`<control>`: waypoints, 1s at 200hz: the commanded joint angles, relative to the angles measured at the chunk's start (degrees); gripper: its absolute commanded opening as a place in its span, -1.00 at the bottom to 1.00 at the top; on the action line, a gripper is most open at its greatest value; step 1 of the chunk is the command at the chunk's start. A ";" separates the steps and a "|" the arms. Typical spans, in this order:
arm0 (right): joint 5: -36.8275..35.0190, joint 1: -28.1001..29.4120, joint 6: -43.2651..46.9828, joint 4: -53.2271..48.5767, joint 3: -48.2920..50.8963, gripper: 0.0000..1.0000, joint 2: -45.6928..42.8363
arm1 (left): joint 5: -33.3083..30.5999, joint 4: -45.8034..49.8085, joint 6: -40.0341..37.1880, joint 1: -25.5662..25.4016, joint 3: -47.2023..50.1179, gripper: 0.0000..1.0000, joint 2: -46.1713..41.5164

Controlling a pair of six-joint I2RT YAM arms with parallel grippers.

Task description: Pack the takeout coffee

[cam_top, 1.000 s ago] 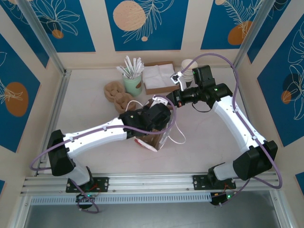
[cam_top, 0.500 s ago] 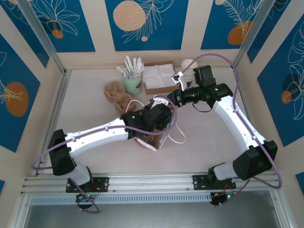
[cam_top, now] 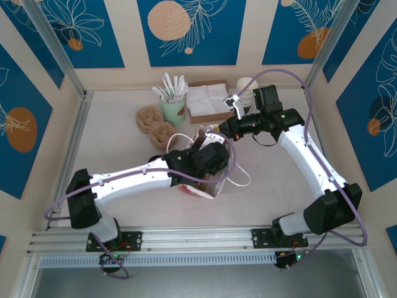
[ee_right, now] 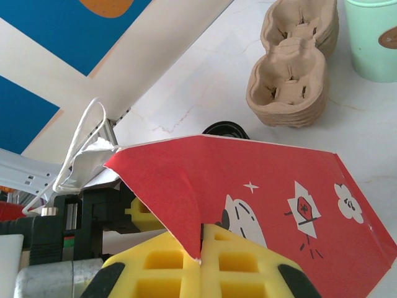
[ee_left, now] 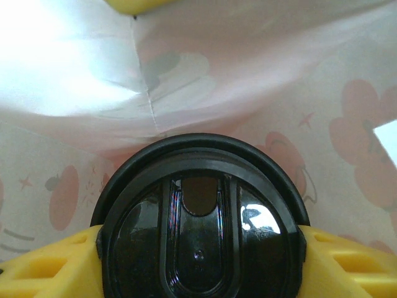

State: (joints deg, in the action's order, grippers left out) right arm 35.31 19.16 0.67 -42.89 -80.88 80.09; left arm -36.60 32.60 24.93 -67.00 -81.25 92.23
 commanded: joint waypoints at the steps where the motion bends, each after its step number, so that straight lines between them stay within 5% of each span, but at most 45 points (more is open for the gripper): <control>1: 6.83 1.05 1.85 -0.13 -2.41 -1.00 -0.99 | -1.01 4.45 -1.52 -0.08 0.02 0.31 1.29; 59: 5.89 1.50 3.91 -0.34 -2.02 -1.00 -2.33 | -4.44 9.12 -0.24 0.11 -1.37 0.31 1.82; 200: 8.02 2.88 1.82 0.28 0.27 -1.00 -3.96 | -4.17 0.47 -6.77 1.08 0.69 0.33 1.20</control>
State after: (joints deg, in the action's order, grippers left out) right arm 35.75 19.81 3.57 -41.76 -80.86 78.87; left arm -40.16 36.82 22.35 -67.09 -81.36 93.08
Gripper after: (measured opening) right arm 0.051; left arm 0.669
